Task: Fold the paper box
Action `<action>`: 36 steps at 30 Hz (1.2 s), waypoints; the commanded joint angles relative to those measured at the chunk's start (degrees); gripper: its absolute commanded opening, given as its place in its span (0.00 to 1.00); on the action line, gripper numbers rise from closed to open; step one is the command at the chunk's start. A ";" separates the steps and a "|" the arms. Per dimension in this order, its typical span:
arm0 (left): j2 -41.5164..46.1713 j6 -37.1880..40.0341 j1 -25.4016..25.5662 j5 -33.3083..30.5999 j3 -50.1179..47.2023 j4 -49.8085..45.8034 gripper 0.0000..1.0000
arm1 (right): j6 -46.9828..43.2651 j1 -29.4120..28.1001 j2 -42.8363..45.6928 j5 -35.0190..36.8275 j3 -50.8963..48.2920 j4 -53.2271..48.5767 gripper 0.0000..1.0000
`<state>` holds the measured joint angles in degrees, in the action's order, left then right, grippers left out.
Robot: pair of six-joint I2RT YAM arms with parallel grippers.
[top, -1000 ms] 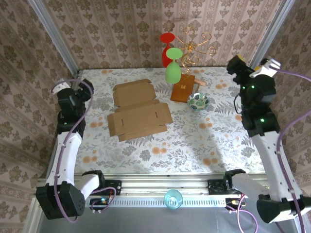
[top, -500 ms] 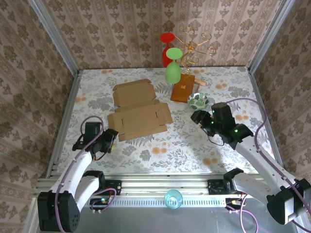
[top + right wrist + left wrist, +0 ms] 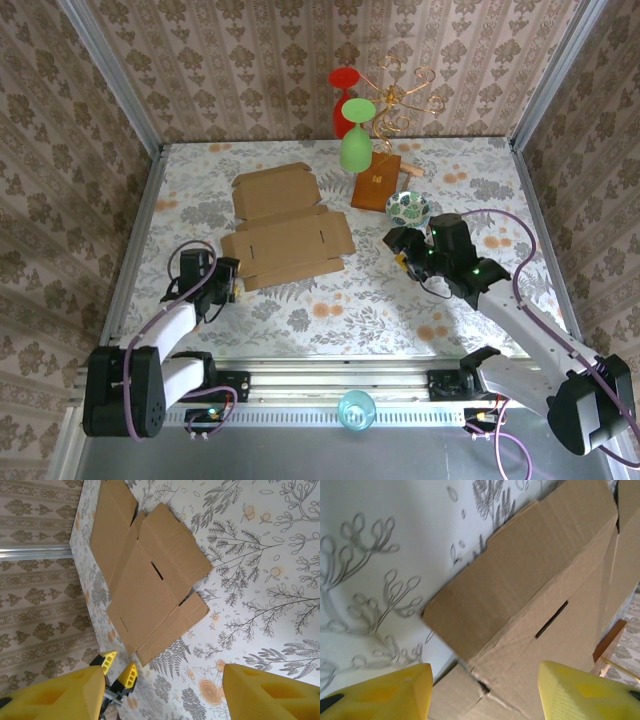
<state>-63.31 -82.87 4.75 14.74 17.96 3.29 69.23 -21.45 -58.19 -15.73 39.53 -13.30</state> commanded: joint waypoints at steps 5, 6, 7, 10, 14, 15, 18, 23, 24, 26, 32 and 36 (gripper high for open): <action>-5.56 -3.35 -0.08 1.66 -1.55 9.66 0.55 | 1.86 -0.43 -1.10 -0.89 -0.33 2.53 0.64; -5.68 -3.52 -0.02 1.56 -1.48 9.54 0.55 | 1.88 -0.43 -1.13 -0.80 -0.33 2.49 0.64; -5.77 -3.56 -0.07 1.36 -1.39 9.35 0.54 | 1.94 -0.48 -1.13 -0.71 -0.45 2.49 0.63; -6.24 -3.57 -0.05 0.54 -1.43 9.38 0.51 | 2.13 -0.62 -1.07 -0.40 -0.92 2.56 0.63; -9.07 -4.36 -0.08 1.10 -1.57 13.21 0.39 | 2.85 -0.76 -0.96 -0.18 -1.64 3.01 0.63; -10.03 -4.77 -0.08 1.23 -1.67 14.16 0.34 | 2.92 -0.82 -0.96 -0.10 -1.73 3.09 0.63; -11.93 -6.10 -0.09 1.34 -2.22 17.33 0.15 | 3.33 -0.86 -1.15 -0.03 -2.05 3.52 0.63; -11.65 -7.38 0.67 1.02 -1.84 18.99 0.00 | 5.69 -1.51 -2.06 -0.36 -3.34 6.70 0.63; -10.99 -7.63 0.99 0.68 -1.63 18.54 0.00 | 6.78 -1.86 -2.49 -0.44 -3.93 8.03 0.63; -9.19 -8.40 1.73 -0.06 -1.22 16.74 0.00 | 9.16 -3.02 -3.62 -0.42 -4.91 11.00 0.63; -2.42 -13.02 5.13 -2.99 -0.73 11.19 0.00 | 15.02 -8.15 -9.91 0.85 -5.24 19.98 0.64; 2.46 -15.07 6.92 -4.91 -0.03 5.46 0.00 | 20.14 -11.83 -16.42 1.82 -4.82 27.85 0.67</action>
<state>-63.57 -94.85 10.70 12.43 16.62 14.70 83.88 -31.16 -71.37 -15.59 34.52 6.20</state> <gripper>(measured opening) 0.048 0.661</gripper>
